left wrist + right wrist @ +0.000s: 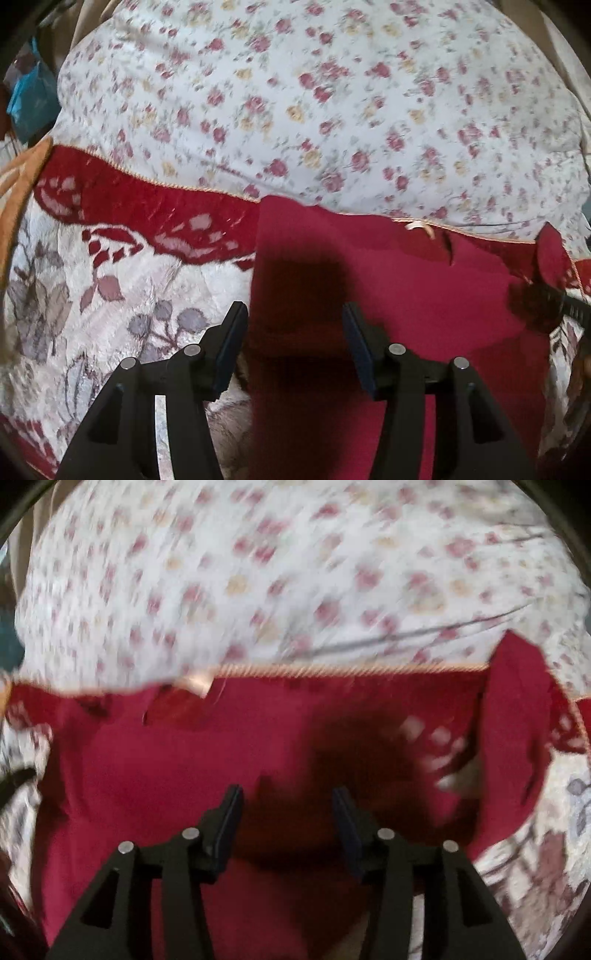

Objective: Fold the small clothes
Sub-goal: 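Grasp the other sleeve with the right tool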

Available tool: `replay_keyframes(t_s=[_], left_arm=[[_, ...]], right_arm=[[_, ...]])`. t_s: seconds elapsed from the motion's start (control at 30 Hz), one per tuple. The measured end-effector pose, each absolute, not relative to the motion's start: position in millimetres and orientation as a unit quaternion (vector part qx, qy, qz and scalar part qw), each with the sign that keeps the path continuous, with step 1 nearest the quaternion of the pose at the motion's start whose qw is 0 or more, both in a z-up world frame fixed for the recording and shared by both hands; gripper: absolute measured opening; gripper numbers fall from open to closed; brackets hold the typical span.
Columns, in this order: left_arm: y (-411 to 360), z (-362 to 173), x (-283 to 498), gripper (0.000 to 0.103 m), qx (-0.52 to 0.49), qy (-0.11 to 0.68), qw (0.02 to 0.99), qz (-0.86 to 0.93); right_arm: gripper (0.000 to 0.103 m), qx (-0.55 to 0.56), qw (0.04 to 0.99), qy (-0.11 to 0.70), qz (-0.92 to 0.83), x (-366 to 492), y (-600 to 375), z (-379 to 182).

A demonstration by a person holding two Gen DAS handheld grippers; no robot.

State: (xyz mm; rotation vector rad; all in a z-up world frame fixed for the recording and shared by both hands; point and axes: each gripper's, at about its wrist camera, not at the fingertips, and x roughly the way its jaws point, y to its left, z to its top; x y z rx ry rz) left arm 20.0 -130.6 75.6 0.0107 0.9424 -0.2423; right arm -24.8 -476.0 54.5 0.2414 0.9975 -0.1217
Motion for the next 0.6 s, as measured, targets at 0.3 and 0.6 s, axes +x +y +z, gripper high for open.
replay_keyframes(t_s=[0.3,0.6], left_arm=[[-151.3,61.0,19.2,0.031,0.016,0.474,0.870,-0.137],[-154.9,49.9,21.4,0.031,0.030,0.485,0.864,-0.132]], right_arm=[[0.068,0.152,0.845,0.463,-0.221,-19.5,-612.6,62.8],[0.068,0.182,0.819,0.471,-0.271,26.6,-685.4,27.5]])
